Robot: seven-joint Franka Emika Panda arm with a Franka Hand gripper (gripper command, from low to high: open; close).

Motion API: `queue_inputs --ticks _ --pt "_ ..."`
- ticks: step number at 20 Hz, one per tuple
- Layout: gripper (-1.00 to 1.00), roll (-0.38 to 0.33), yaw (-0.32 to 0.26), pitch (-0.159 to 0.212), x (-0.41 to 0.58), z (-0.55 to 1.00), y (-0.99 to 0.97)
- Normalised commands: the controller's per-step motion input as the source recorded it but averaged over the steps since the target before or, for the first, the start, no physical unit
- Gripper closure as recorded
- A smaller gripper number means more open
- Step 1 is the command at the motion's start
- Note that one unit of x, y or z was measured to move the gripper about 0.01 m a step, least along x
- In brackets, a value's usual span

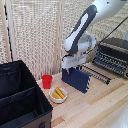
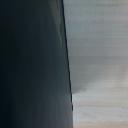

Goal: Gently maneuver your gripper in the book's direction. Confidently hold the book by angling your gripper properly. Relocate the book to the caddy. Pinpoint the back pocket of the caddy and set the book down inside it.

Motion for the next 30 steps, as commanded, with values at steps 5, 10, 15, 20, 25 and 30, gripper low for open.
queue_inputs --ticks 5,10,15,20,25,30 --pt "1.0 -0.001 0.022 0.0 0.092 -0.02 0.0" --pt "1.0 -0.028 -0.006 -0.009 -0.002 -0.09 0.16" --pt "1.0 -0.027 -0.099 -0.052 -0.019 -0.03 0.33" --pt "1.0 -0.002 -0.308 -0.043 -0.007 0.0 0.34" --pt "1.0 -0.002 -0.36 -0.003 0.023 0.18 0.1" --pt "1.0 0.006 -0.176 0.042 0.563 0.62 -0.02"
